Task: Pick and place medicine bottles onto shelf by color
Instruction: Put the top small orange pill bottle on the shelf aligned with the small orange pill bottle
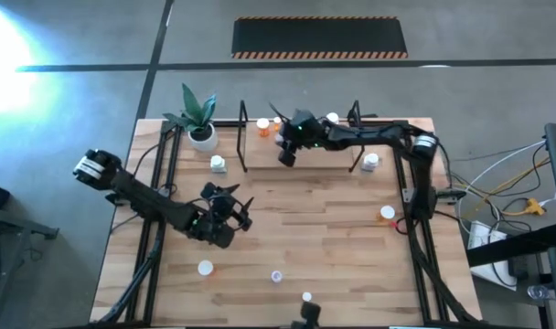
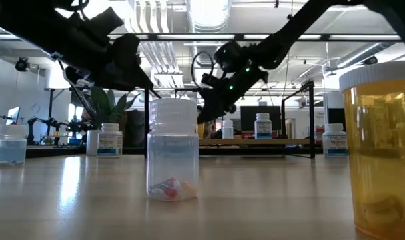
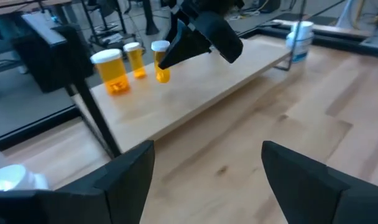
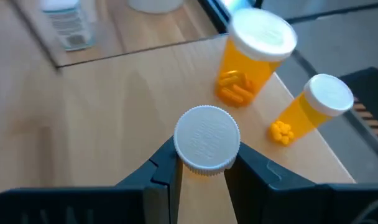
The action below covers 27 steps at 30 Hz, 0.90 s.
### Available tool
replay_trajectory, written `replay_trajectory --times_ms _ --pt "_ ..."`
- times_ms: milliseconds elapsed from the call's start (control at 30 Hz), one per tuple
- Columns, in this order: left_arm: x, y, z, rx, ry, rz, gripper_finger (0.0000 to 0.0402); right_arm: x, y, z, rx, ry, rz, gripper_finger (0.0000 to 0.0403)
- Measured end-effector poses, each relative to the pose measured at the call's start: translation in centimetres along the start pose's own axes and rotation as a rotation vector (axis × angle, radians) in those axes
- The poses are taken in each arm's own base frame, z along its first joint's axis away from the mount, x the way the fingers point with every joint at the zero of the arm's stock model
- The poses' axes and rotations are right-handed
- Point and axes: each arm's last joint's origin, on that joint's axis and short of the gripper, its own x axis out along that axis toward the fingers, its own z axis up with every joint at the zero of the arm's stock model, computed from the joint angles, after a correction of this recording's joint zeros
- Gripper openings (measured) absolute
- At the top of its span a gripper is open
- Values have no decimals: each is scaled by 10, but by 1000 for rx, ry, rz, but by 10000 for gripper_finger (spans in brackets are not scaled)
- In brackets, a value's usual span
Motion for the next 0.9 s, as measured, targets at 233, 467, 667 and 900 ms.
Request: replay_trajectory --times_ms 233,467,667,900 --pt "3 1 -1 -1 1 13 278 21 -15 1 22 31 -5 91" --pt "3 2 -1 2 2 13 278 23 -16 3 13 34 -3 97" --pt "3 2 -1 4 2 13 278 12 -18 12 -5 14 -12 100" --pt "3 2 -1 4 2 13 278 8 -18 12 -16 35 -9 102"
